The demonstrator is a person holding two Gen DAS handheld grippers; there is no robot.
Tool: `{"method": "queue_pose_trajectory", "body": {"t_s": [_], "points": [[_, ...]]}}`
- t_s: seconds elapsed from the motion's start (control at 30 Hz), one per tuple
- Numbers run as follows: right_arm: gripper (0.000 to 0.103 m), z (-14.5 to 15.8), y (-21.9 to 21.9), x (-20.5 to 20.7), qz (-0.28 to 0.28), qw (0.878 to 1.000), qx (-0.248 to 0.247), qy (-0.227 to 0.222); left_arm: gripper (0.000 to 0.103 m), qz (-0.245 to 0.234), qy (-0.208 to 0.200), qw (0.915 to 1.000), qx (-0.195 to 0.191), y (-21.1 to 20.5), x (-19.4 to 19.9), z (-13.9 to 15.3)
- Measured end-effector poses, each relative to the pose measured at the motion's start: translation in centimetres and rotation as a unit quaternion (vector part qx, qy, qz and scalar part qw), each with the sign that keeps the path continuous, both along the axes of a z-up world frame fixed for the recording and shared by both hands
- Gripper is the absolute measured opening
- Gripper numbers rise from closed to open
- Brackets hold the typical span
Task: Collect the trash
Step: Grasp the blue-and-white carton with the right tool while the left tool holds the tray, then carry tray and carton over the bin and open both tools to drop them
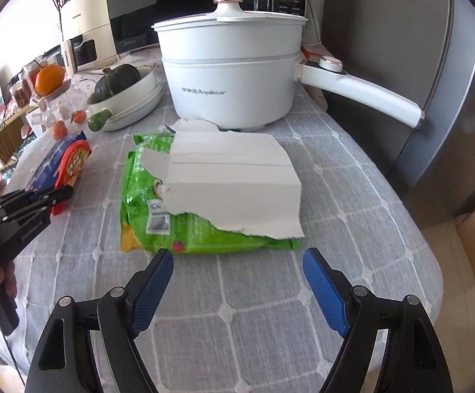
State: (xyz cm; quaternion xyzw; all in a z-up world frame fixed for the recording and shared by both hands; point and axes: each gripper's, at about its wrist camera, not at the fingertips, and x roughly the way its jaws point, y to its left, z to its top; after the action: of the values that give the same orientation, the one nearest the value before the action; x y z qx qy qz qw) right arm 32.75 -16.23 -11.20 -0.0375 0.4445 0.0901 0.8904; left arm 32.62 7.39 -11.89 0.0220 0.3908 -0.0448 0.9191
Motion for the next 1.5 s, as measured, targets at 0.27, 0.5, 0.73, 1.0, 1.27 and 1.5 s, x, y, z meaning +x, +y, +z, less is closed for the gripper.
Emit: {"method": "queue_pose_trajectory", "body": {"t_s": [0.27, 0.5, 0.73, 1.0, 1.27, 1.5], "points": [[0.082, -0.4, 5.6, 3.0, 0.025, 0.999, -0.021, -0.032, 0.013, 0.01, -0.01, 0.994, -0.109, 4.2, -2.1, 1.7], [0.052, -1.4, 9.1, 4.8, 0.026, 0.995, -0.085, -0.05, 0.013, 0.01, -0.011, 0.9901, -0.139, 5.6, -2.6, 2.0], [0.004, -0.8, 8.9, 4.6, 0.009, 0.993, -0.102, -0.058, 0.013, 0.015, -0.005, 0.9911, -0.132, 6.0, -3.6, 2.3], [0.003, 5.2, 5.4, 0.9, -0.001, 0.991, -0.092, -0.096, 0.013, 0.017, -0.004, 0.9922, -0.124, 5.3, -6.3, 4.1], [0.002, 11.2, 0.1, -4.9, -0.025, 0.993, -0.031, -0.111, 0.013, 0.012, -0.01, 0.9875, -0.157, 3.9, -11.2, 7.1], [0.002, 13.3, -2.4, -12.3, -0.013, 0.994, 0.003, -0.104, 0.013, -0.013, -0.014, 0.9848, -0.173, 1.4, -16.5, 8.9]]}}
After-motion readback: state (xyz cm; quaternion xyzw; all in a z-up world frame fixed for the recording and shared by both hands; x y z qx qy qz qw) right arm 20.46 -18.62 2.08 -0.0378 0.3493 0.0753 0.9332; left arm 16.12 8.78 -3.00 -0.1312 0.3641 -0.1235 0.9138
